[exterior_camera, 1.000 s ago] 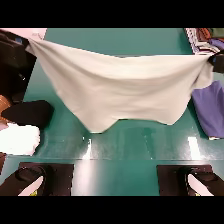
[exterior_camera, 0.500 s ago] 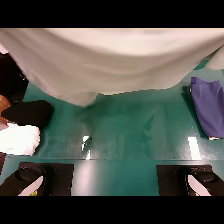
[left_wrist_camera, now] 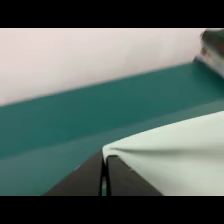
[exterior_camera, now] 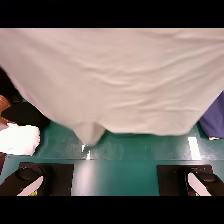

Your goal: Fold the shirts.

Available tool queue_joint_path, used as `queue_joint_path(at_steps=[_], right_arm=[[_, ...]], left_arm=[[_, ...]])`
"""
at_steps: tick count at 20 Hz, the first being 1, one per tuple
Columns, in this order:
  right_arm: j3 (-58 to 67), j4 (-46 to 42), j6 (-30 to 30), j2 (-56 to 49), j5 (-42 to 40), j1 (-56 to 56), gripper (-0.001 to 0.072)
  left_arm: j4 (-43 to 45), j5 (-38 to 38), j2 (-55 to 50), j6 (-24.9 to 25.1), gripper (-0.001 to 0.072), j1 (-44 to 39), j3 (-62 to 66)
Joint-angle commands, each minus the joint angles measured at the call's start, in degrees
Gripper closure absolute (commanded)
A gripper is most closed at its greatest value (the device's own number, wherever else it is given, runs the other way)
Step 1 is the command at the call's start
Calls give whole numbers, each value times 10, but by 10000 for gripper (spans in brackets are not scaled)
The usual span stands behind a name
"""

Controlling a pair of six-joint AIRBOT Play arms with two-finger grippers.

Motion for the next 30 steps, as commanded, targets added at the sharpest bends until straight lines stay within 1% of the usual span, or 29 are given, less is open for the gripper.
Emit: queue_joint_path(at_steps=[1,5,8,10,12,13,14,15,16,17,18,21,22,24,27,28,30], right_arm=[[2,-1,18,-98,66,10,700],[3,-1,20,-291,91,66,700],[3,2,20,-414,68,79,698],[3,41,19,-464,37,78,698],[3,84,17,-489,1,71,697],[3,104,14,-493,-14,66,683],[3,123,11,-493,-28,60,516],[3,148,11,-490,-39,52,308],[3,175,3,-484,-41,43,302],[3,205,-9,-474,-34,30,303],[3,227,-25,-463,-20,19,303],[-4,242,-47,-414,41,-14,304],[-24,241,-56,-389,44,-24,304],[-93,242,-65,-328,38,-45,305],[-226,242,-75,-230,6,-75,305],[-264,242,-78,-202,-10,-83,305],[-330,242,-78,-156,-35,-96,305]], left_arm=[[66,8,-79,-3,683,1,-94],[78,46,-248,-8,682,1,-188],[73,94,-373,-8,682,6,-200],[71,127,-421,-16,682,20,-200],[70,150,-440,-52,681,42,-200],[65,155,-439,-58,679,52,-199],[54,151,-438,-58,533,63,-194],[45,137,-437,-57,282,73,-186],[38,111,-436,-55,265,82,-173],[31,86,-431,-45,265,91,-163],[26,59,-418,-33,292,101,-159],[-1,9,-356,-21,292,139,-174],[-20,1,-327,-16,292,154,-198],[-56,0,-261,-6,293,177,-283],[-91,13,-153,-6,292,189,-457],[-112,20,-122,-6,292,189,-511],[-186,34,-72,-6,292,189,-614]])
